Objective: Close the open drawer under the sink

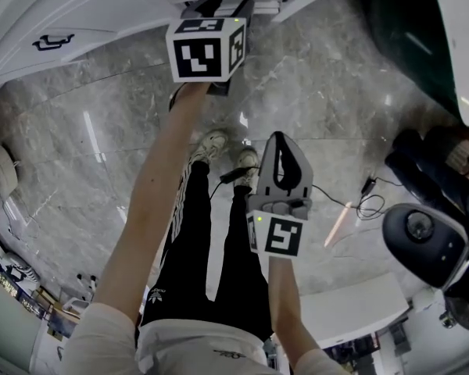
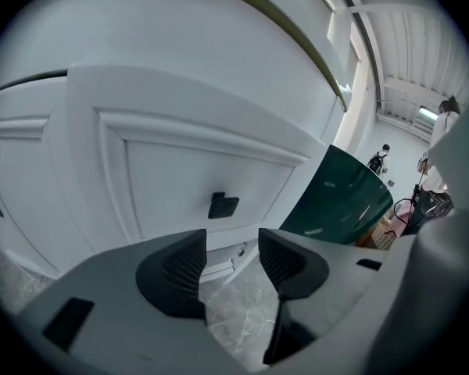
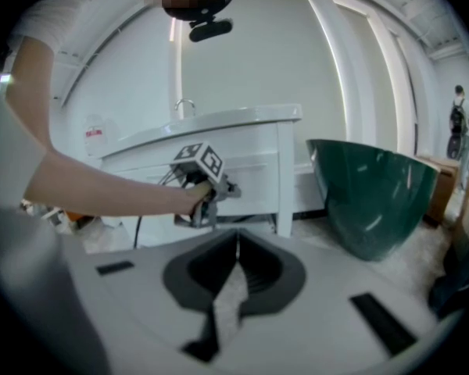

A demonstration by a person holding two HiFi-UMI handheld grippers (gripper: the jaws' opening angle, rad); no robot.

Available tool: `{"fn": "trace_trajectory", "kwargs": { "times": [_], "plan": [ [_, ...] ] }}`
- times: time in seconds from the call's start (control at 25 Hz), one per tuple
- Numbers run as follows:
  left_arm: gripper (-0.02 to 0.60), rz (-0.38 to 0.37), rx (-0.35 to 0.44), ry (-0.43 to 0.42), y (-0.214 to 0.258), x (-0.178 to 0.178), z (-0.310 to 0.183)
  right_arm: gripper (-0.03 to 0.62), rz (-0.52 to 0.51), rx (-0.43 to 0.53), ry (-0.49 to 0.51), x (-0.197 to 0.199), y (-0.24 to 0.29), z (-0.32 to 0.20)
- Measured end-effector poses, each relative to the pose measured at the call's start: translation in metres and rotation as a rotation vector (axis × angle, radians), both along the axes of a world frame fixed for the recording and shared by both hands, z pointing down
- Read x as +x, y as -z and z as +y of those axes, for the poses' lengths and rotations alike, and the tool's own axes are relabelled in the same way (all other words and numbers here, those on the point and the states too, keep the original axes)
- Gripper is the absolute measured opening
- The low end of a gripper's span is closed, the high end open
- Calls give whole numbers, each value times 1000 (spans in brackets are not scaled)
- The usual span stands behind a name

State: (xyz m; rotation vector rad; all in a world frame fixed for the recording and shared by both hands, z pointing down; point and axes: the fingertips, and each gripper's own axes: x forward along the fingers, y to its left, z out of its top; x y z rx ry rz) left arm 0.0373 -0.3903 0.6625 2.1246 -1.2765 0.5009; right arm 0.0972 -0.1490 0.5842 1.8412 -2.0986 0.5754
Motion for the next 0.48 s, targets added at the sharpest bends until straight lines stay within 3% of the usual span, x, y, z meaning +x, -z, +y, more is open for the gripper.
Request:
{"fn": "trace_trajectory", "kwargs": {
  "times": [0.2,0.48],
  "plan": [
    [218,7,42,-10,28,7,14,29,15,22,-5,7,10,9],
    [185,-6,179,-41,146,6,34,29,40,156,17,8,94,-3]
  ]
}}
